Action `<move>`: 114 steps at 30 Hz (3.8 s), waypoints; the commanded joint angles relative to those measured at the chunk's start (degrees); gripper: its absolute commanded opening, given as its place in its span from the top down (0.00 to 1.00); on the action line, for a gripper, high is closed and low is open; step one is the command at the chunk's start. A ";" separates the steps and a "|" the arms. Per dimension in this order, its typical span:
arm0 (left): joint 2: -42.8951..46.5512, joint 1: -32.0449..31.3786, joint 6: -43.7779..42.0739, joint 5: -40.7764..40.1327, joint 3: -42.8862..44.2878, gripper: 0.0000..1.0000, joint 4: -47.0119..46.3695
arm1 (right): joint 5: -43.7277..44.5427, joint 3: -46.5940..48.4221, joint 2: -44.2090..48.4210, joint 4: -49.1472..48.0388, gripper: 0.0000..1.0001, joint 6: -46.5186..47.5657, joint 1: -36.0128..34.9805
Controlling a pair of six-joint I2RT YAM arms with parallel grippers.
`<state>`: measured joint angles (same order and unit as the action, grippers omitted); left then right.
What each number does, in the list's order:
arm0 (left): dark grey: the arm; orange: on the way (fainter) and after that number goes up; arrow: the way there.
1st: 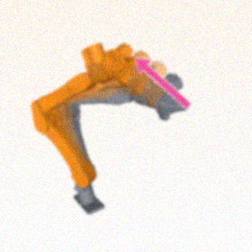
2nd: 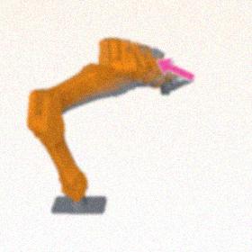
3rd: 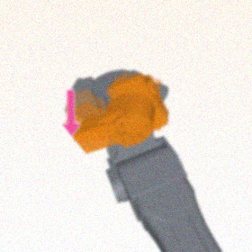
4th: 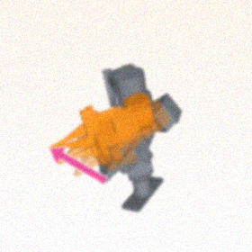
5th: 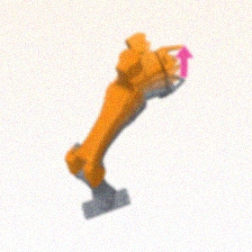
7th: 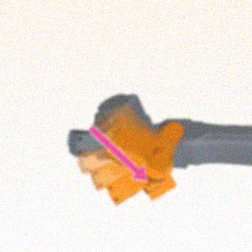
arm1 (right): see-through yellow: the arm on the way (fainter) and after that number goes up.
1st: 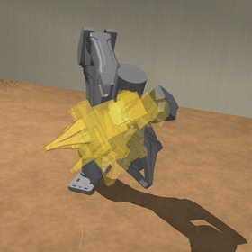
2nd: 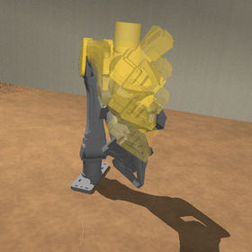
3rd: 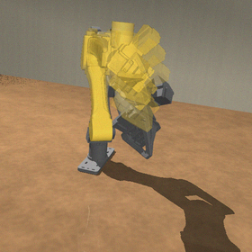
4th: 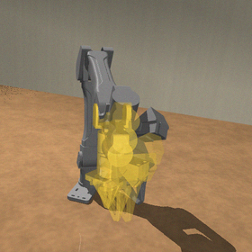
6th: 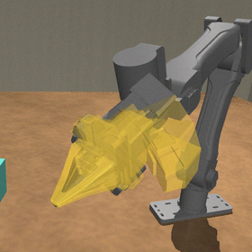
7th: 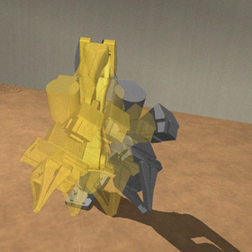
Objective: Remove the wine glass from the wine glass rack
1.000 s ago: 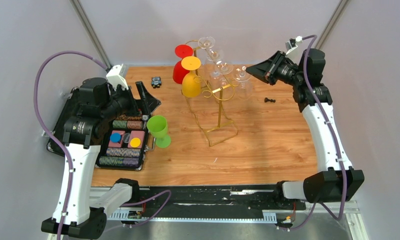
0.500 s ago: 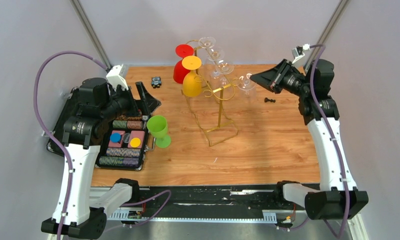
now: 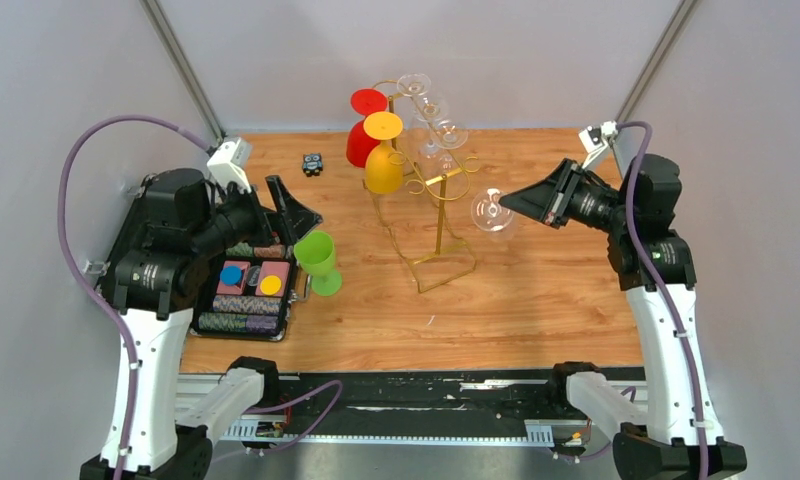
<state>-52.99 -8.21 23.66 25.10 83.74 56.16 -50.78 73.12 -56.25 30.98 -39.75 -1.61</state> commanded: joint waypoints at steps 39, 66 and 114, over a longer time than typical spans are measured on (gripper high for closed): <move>14.00 0.39 31.23 19.43 -21.29 0.00 -18.47 | 15.40 -8.58 -3.43 -30.29 1.00 19.02 -44.97; 15.00 0.36 48.05 26.04 -31.15 0.02 -35.61 | 18.04 -10.91 -12.78 -55.38 1.00 39.40 -57.32; 11.51 0.21 34.81 31.93 -31.47 1.00 -35.88 | 37.23 -7.91 -3.74 -32.54 0.37 57.31 -64.56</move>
<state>-41.21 -8.21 66.22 53.84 49.67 20.60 -18.39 61.65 -62.17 -7.51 18.06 -66.26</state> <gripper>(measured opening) 0.166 0.614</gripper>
